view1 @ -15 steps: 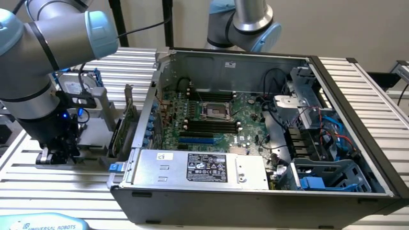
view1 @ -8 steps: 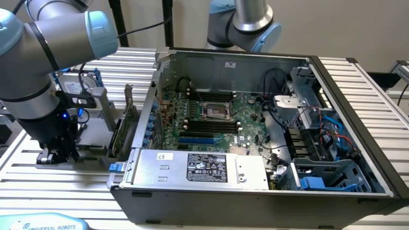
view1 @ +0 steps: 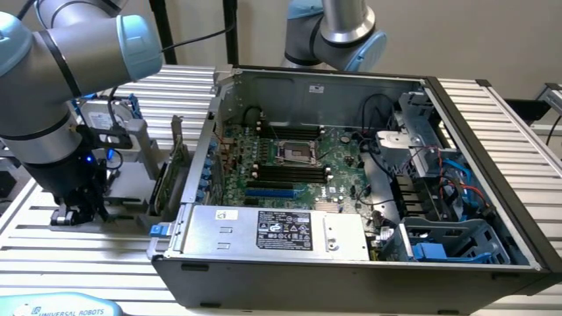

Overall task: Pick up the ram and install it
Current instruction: 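Pick up the ram and move it above insertion slot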

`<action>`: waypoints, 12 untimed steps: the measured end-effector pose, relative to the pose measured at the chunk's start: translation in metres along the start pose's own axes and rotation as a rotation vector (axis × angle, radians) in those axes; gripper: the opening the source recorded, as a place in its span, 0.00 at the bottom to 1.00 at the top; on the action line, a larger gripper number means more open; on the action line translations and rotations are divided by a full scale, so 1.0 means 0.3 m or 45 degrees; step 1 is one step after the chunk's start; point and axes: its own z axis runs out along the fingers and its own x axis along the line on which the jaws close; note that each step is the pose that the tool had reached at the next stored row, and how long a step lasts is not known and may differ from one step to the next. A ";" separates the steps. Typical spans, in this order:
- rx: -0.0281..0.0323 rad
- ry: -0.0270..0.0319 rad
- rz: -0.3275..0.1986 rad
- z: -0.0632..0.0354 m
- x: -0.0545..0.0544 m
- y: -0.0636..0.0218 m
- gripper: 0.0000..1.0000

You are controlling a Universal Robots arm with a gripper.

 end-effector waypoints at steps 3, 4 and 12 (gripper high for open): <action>-0.0001 -0.0001 0.001 0.000 0.001 0.000 0.14; -0.0001 0.0000 0.001 0.000 0.002 0.000 0.14; 0.0000 -0.0001 0.001 0.000 0.008 0.000 0.14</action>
